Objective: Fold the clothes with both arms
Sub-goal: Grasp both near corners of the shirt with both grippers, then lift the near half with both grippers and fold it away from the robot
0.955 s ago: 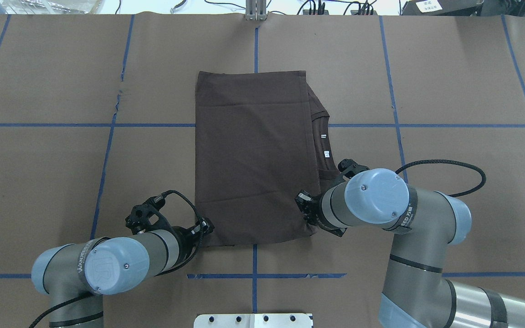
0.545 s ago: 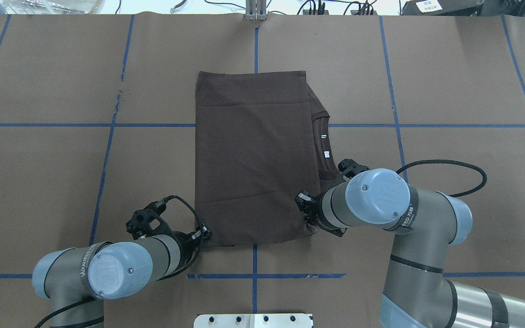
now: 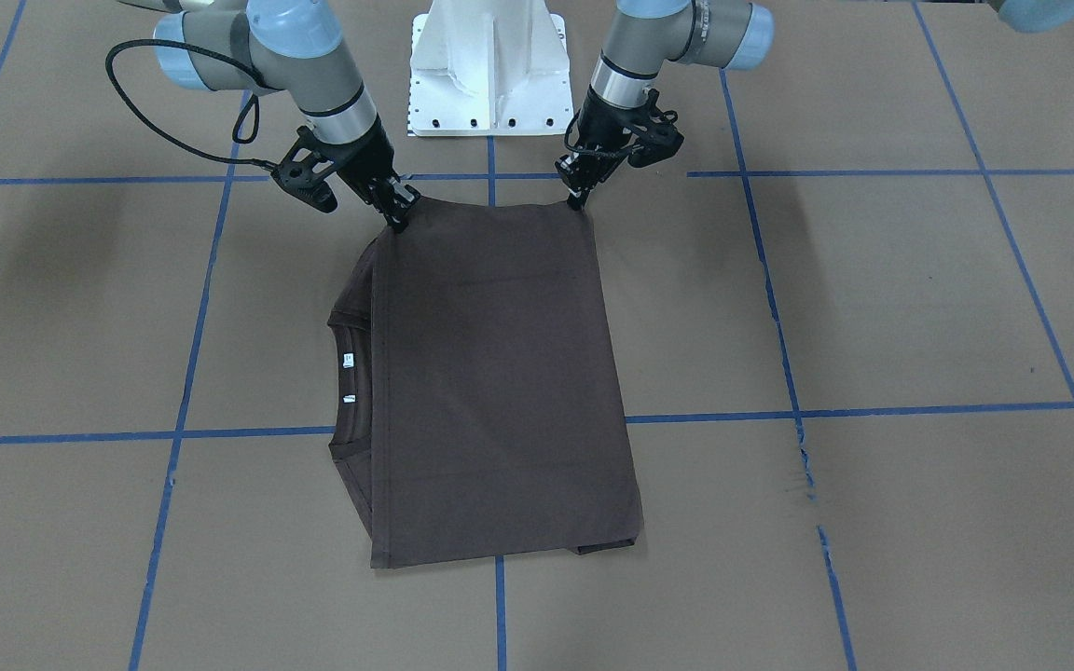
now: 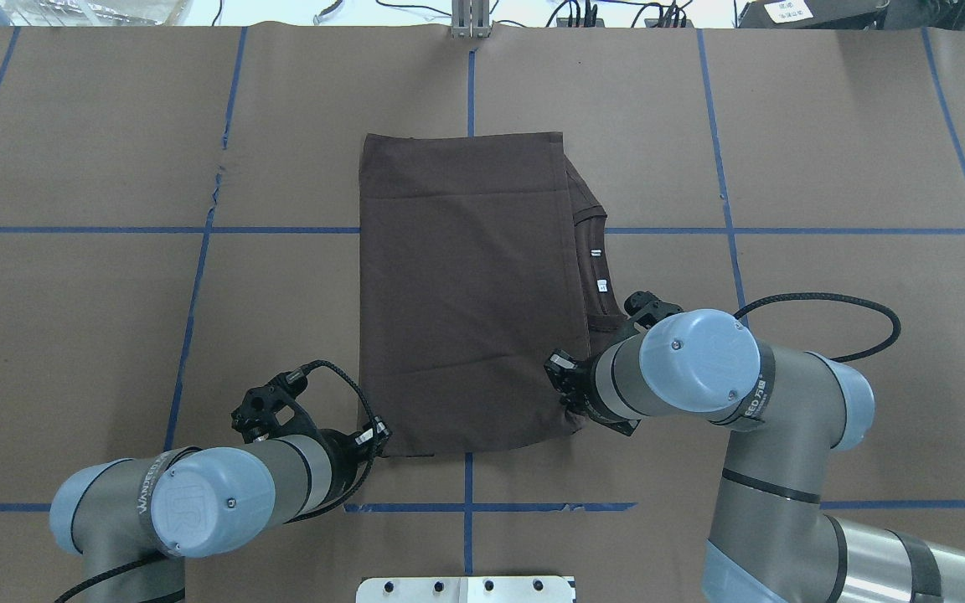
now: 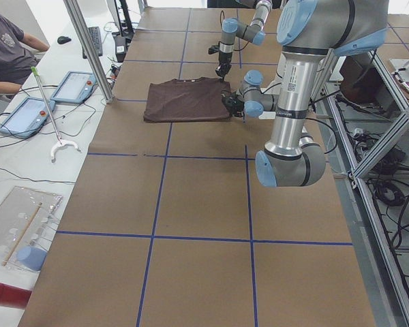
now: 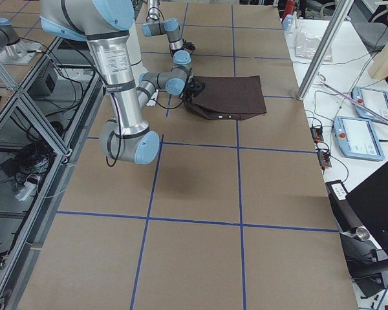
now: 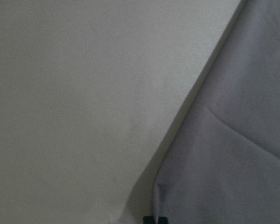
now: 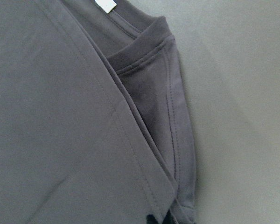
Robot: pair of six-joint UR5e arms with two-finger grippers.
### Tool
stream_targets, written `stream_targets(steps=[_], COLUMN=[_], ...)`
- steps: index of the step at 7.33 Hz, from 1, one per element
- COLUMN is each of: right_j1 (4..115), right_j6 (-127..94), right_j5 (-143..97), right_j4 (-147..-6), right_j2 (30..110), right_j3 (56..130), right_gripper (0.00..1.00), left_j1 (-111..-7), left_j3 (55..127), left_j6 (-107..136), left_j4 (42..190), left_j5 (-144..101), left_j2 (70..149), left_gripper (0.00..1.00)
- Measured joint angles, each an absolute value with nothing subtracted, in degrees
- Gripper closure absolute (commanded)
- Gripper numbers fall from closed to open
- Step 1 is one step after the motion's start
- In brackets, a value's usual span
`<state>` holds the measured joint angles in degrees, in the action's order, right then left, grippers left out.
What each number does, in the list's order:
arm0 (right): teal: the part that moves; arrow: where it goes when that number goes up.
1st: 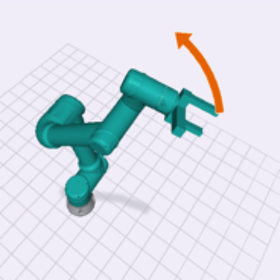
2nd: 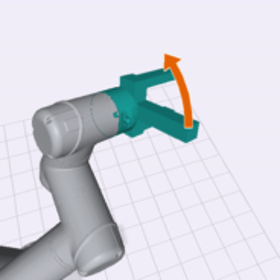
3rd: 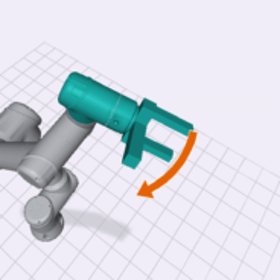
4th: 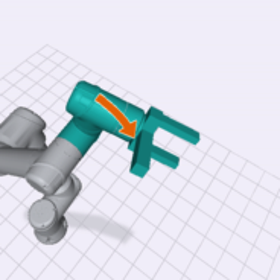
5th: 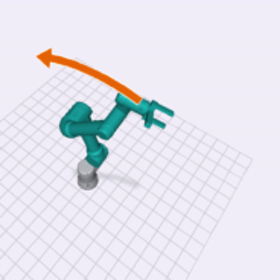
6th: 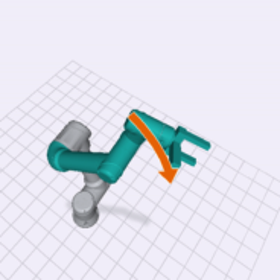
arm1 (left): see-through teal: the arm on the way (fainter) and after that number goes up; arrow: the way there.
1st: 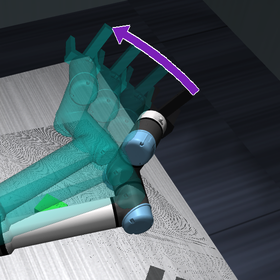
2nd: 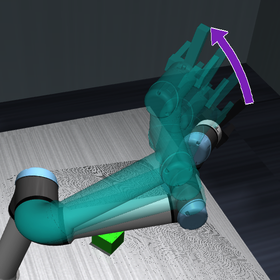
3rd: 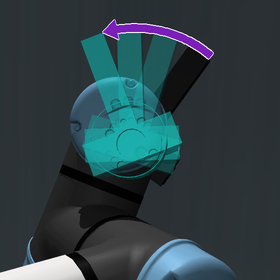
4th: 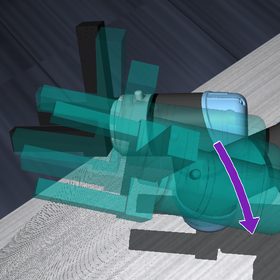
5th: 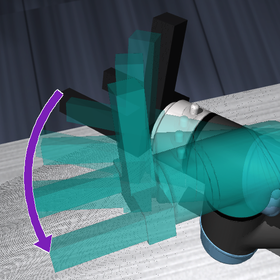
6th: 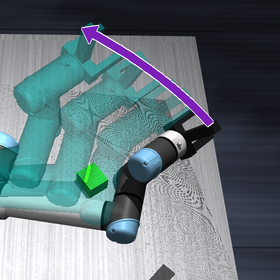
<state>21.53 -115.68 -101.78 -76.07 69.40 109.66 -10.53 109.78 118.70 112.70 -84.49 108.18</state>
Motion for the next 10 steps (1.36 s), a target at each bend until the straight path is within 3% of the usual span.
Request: stream_targets(steps=[5,7,10], right_j1=[16.47,21.03,31.34], right_j6=[-123.24,-123.84,-122.86], right_j5=[-101.67,-101.92,-107.07], right_j4=[-76.19,-76.13,-76.04], right_j2=[78.78,77.92,71.11], right_j3=[126.12,125.48,116.53], right_gripper=[1.0,1.0,1.0], left_j1=[-10.59,-14.53,-22.55], left_j3=[124.25,124.47,115.32], left_j6=[118.33,115.11,108.89], left_j4=[100.79,99.11,99.26], left_j5=[-87.31,-87.77,-87.92], left_j2=[108.85,111.93,120.55], left_gripper=[1.0,1.0,1.0])
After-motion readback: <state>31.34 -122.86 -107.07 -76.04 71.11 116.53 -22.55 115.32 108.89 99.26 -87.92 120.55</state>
